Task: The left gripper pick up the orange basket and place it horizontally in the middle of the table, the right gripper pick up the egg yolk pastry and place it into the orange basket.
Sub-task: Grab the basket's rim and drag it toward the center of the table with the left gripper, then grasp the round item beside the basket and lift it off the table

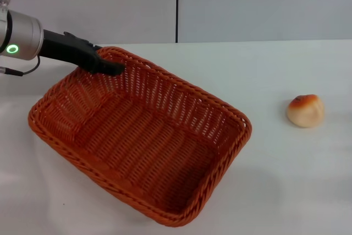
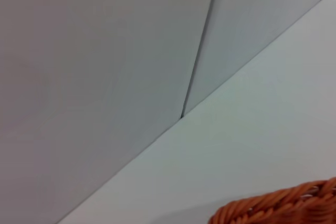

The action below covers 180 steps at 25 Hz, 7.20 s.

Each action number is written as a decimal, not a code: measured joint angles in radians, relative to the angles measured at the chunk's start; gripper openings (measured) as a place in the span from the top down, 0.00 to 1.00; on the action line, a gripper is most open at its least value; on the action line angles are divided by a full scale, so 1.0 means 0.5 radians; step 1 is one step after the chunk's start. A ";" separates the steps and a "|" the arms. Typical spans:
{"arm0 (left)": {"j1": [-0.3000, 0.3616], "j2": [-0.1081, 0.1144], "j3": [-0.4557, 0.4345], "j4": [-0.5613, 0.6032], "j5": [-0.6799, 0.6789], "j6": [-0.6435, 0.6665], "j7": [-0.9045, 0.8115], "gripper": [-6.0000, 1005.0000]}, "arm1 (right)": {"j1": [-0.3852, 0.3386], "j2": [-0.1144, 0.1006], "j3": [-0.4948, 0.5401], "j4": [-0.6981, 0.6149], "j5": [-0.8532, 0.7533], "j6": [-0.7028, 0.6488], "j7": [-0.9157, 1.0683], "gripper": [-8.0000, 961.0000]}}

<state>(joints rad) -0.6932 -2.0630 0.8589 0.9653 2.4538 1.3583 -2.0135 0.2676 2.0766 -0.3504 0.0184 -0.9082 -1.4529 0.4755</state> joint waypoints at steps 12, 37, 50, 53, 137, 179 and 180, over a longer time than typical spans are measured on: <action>0.040 0.008 -0.010 0.005 -0.076 -0.037 -0.017 0.65 | 0.001 0.004 0.003 0.013 0.000 0.022 0.000 0.31; 0.063 0.024 -0.199 0.141 -0.071 0.126 -0.410 0.81 | 0.010 0.002 0.017 0.011 0.014 0.103 0.000 0.30; 0.174 0.045 -0.583 0.382 -0.191 0.517 -0.701 0.81 | 0.040 0.001 0.016 0.003 0.009 0.139 0.000 0.30; 0.252 0.041 -0.586 0.383 -0.264 0.558 -0.736 0.82 | 0.055 0.001 0.008 0.003 0.006 0.152 0.000 0.30; 0.602 -0.006 -0.494 -1.087 -2.410 0.656 2.078 0.52 | 0.580 -0.270 -0.150 -1.889 -2.620 -0.397 2.742 0.31; 0.506 -0.001 -0.439 -1.179 -2.398 0.615 1.971 0.21 | 1.050 -0.119 -1.045 -1.724 -3.696 -0.082 2.976 0.53; 0.502 0.001 -0.422 -1.179 -2.398 0.607 1.962 0.21 | 1.040 -0.121 -1.019 -1.750 -3.692 -0.081 2.976 0.62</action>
<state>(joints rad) -0.4423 -2.0626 0.6480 0.3758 1.2549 1.6617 -1.0322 0.7876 2.0159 -0.8599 -0.8566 -2.7539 -1.4935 1.9633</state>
